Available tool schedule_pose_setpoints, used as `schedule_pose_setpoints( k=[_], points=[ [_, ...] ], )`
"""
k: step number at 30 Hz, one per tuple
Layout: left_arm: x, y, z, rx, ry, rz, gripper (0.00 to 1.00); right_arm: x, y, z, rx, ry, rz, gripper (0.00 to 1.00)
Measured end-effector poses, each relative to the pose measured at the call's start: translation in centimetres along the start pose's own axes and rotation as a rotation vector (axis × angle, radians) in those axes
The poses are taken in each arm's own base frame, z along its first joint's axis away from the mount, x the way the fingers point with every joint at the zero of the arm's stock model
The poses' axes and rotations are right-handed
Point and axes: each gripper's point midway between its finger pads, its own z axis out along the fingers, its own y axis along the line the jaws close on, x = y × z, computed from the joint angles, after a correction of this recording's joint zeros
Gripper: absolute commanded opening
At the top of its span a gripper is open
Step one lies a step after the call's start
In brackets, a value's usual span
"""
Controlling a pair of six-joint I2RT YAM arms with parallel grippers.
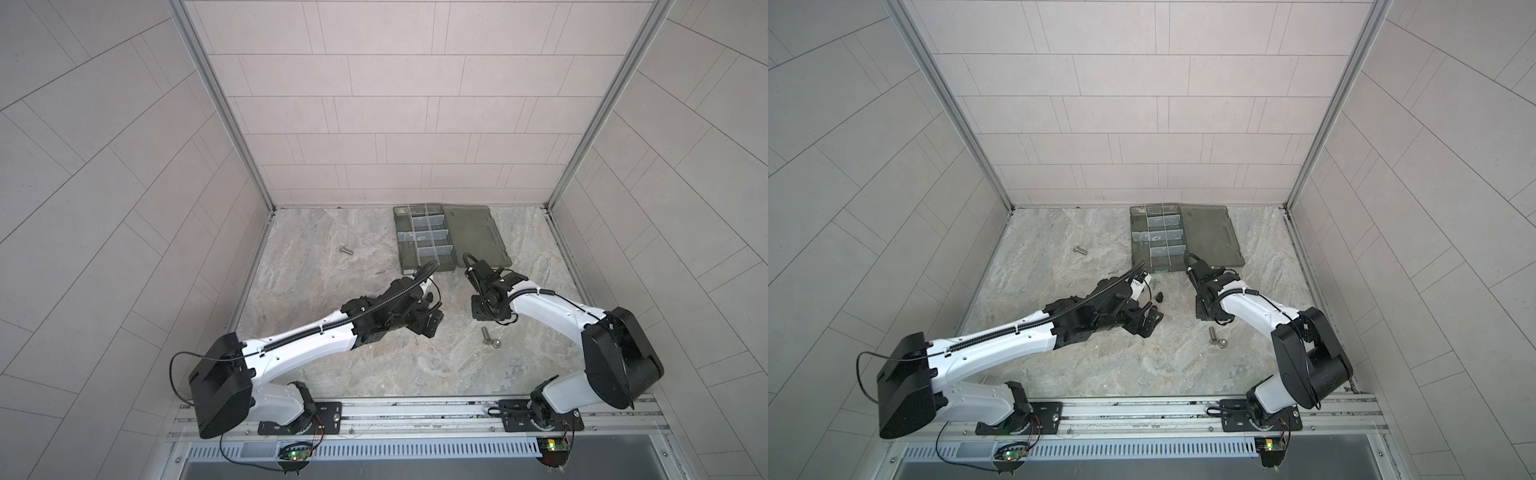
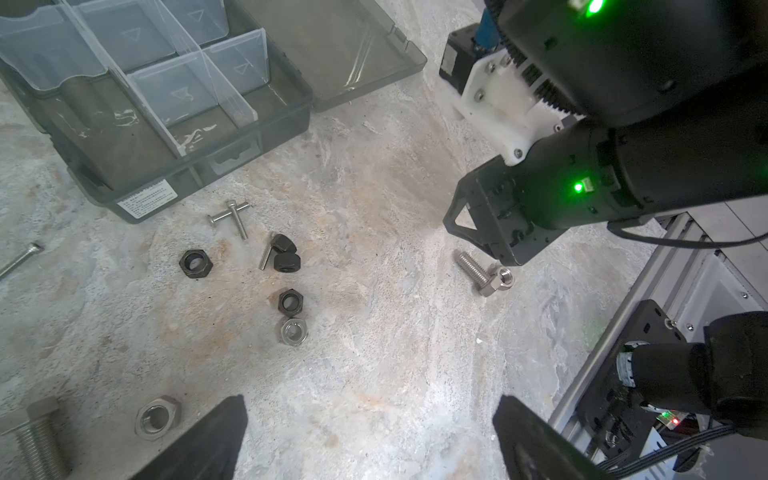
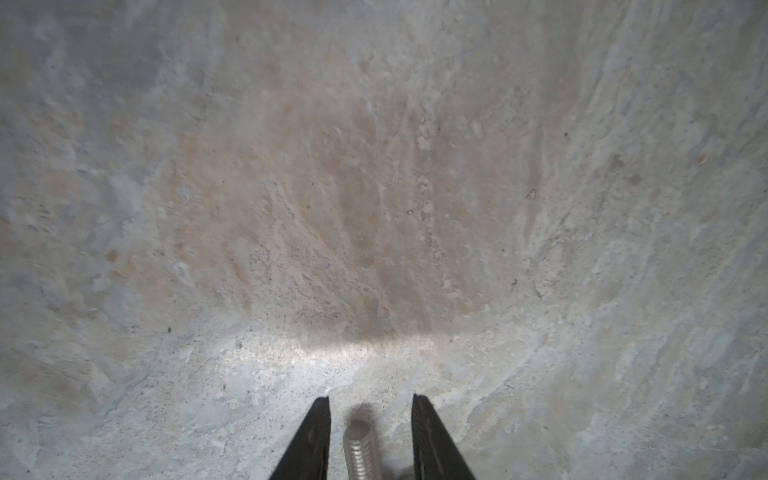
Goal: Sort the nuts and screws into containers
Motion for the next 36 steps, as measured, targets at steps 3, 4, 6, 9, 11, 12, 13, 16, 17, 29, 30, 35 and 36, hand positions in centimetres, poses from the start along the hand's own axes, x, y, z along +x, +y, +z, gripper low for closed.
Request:
schedule_pose_setpoints(
  k=[3, 4, 6, 9, 11, 12, 13, 16, 17, 29, 30, 35, 36],
  points=[
    [0.0, 0.2, -0.8, -0.002, -0.019, 0.0, 0.99, 1.3, -0.2, 0.3, -0.012, 0.028, 0.007, 0.33],
    [0.0, 0.3, -1.1, -0.004, -0.026, 0.002, 0.99, 1.8, -0.3, 0.5, -0.014, 0.037, 0.008, 0.33],
    [0.0, 0.5, -1.5, -0.008, -0.038, 0.002, 0.99, 2.7, -0.5, 0.6, -0.019, 0.052, 0.01, 0.33],
    [0.0, 0.6, -1.7, -0.011, -0.043, 0.002, 0.99, 3.4, -0.6, 0.6, -0.031, 0.062, 0.014, 0.33],
    [0.1, 0.7, -1.7, -0.014, -0.042, 0.002, 0.99, 3.7, -0.5, 0.5, -0.041, 0.065, 0.017, 0.33],
    [0.1, 0.7, -1.7, -0.014, -0.041, 0.002, 0.99, 3.9, -0.5, 0.6, -0.045, 0.067, 0.019, 0.33],
    [0.2, 0.7, -1.7, -0.015, -0.04, 0.002, 0.99, 4.0, -0.4, 0.6, -0.049, 0.071, 0.019, 0.32],
    [0.4, 0.9, -1.6, -0.02, -0.035, 0.002, 1.0, 4.3, -0.2, 0.8, -0.062, 0.078, 0.02, 0.31],
    [0.5, 1.0, -1.6, -0.023, -0.035, 0.001, 1.0, 4.3, -0.2, 0.8, -0.065, 0.079, 0.02, 0.3],
    [0.5, 1.6, -2.3, -0.047, -0.055, 0.001, 1.0, 4.7, 0.7, 2.0, -0.09, 0.112, 0.023, 0.16],
    [0.4, 1.6, -2.3, -0.05, -0.057, 0.001, 1.0, 4.7, 0.7, 2.0, -0.09, 0.112, 0.023, 0.13],
    [0.7, 1.9, -2.4, -0.06, -0.052, 0.001, 1.0, 4.5, 0.9, 2.1, -0.088, 0.116, 0.022, 0.02],
    [0.9, 2.0, -2.4, -0.062, -0.05, 0.002, 1.0, 4.5, 0.9, 2.1, -0.087, 0.116, 0.022, 0.01]
  ],
)
